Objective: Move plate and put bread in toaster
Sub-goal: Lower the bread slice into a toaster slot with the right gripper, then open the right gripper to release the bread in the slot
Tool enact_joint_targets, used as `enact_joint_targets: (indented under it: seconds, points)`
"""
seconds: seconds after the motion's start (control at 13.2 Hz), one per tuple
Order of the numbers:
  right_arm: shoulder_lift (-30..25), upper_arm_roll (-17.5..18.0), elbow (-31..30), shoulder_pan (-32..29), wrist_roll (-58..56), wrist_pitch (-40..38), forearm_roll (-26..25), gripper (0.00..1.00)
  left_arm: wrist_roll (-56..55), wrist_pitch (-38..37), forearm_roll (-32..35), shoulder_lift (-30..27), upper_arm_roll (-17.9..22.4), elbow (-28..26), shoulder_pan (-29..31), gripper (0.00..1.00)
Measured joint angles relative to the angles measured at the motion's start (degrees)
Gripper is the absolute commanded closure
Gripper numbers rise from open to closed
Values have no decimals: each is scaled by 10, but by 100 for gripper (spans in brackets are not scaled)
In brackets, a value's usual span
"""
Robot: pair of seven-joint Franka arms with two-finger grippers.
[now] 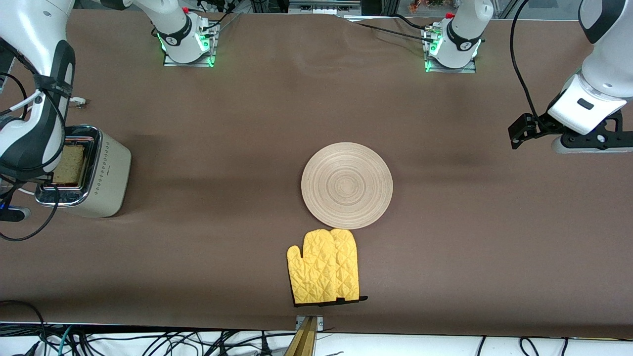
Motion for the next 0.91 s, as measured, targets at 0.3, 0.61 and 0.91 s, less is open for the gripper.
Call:
enact_joint_targets:
  seconds: [0.3, 0.61, 0.91]
  points:
    - [17, 2, -3, 0, 0, 11, 38, 0, 0, 0, 0, 0, 0, 0, 0, 0]
    - [25, 2, -3, 0, -6, 19, 49, 0, 0, 0, 0, 0, 0, 0, 0, 0]
    - [-15, -3, 6, 0, -42, 19, 69, 0, 0, 0, 0, 0, 0, 0, 0, 0]
